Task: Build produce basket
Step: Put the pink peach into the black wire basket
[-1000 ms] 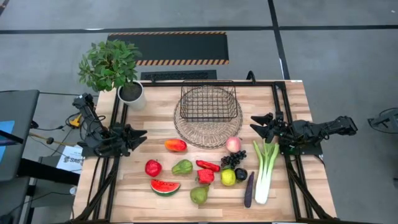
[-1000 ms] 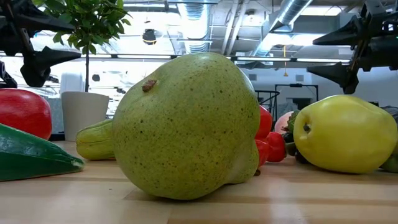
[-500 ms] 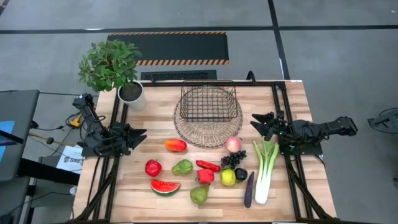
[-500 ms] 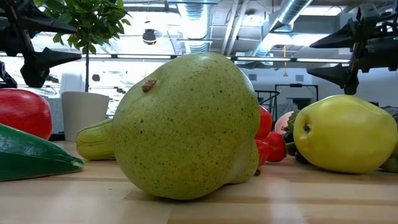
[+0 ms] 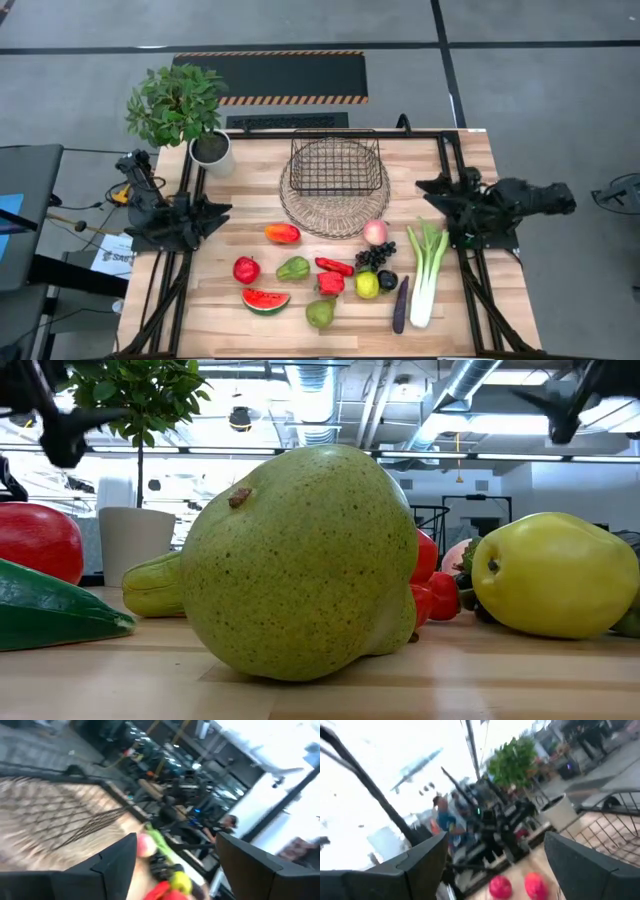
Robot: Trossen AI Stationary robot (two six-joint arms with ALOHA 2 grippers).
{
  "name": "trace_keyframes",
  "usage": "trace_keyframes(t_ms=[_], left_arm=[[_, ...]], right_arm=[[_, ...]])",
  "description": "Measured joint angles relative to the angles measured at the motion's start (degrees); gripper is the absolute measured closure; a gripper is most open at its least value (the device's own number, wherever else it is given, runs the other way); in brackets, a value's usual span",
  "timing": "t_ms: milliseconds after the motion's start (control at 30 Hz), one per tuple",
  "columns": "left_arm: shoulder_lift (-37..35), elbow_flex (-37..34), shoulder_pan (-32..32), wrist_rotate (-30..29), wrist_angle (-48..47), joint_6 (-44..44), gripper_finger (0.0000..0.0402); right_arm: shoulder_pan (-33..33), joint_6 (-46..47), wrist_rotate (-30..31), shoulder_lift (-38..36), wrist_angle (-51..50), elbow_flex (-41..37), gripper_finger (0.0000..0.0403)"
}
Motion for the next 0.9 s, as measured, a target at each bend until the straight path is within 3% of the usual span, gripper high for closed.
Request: trace_keyframes(t_ms=[167, 367, 567, 767, 900], left_arm=[[1.23, 5.73, 0.00, 4.70, 1.95, 5.76, 0.0103], [7.24, 11.75, 0.02, 6.12, 1.32, 8.28, 0.0087], [13.66, 16.27, 0.02, 4.06, 1.23, 10.52, 0.0086], [17.27, 17.24, 0.02, 1.78, 1.24, 10.14, 0.0086], [18.41, 17.25, 0.02, 0.15, 1.26, 8.85, 0.0086]], right_arm=[[2.53, 2.73, 3.17, 11.06, -19.23, 14.98, 0.0054], [4.14, 13.38, 2.91, 30.84, -49.10, 32.95, 0.0053], [5.70, 33.15, -0.03, 48.43, -76.25, 43.40, 0.0055], [10.41, 46.63, -11.95, 61.67, -81.23, 43.17, 0.0056], [13.91, 48.54, -13.41, 67.09, -77.09, 41.95, 0.0056]])
